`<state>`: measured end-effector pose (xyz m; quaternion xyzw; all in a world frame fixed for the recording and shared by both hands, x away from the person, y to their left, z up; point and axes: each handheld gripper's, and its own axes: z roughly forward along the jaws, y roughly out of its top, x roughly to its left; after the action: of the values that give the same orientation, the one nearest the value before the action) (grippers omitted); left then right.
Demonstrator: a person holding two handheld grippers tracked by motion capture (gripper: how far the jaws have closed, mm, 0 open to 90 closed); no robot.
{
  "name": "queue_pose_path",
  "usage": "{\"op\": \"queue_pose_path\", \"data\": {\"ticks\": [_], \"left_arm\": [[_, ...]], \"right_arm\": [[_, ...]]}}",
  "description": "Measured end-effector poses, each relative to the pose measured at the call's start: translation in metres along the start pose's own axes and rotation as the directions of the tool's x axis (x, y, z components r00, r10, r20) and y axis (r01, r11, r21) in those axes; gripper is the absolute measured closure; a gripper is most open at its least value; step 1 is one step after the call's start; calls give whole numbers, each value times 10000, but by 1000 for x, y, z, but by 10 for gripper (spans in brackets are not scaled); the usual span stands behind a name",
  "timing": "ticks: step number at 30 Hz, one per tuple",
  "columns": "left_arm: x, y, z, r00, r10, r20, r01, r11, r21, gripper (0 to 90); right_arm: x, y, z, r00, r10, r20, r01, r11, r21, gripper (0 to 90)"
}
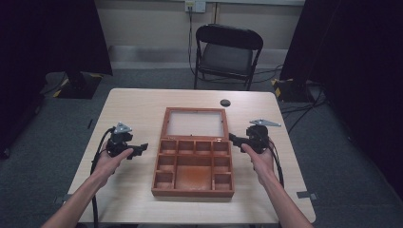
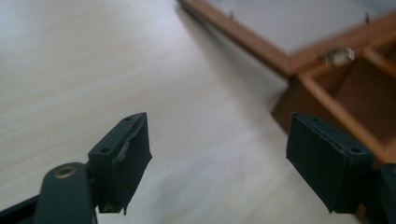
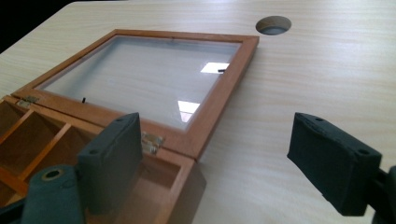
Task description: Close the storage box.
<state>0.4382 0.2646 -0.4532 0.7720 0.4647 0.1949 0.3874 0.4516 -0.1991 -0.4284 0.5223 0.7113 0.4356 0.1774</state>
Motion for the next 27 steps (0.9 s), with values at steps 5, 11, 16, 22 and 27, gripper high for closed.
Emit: {"op": "queue_pose_path", "data": {"ticks": [5,11,16,22,27], "left_arm": [[5,17,11,9996,-175,202,172,9997,158,219],[2,38,28,9994,-213,279,208,9996,166,214],[-4,51,44,9986,-394,364,391,9992,88,212],[-11,52,65,9947,-680,771,641,9966,517,212],[-18,53,74,9934,-711,904,658,9960,598,212]], "right_arm": [[3,15,15,9996,-280,-75,282,9994,222,176],[5,28,36,9987,-447,-238,457,9979,449,181],[3,31,49,9991,-211,-377,239,9968,763,189],[1,23,70,9993,195,-304,-150,9898,1416,202],[2,19,77,9967,534,-606,-427,9852,1658,187]]}}
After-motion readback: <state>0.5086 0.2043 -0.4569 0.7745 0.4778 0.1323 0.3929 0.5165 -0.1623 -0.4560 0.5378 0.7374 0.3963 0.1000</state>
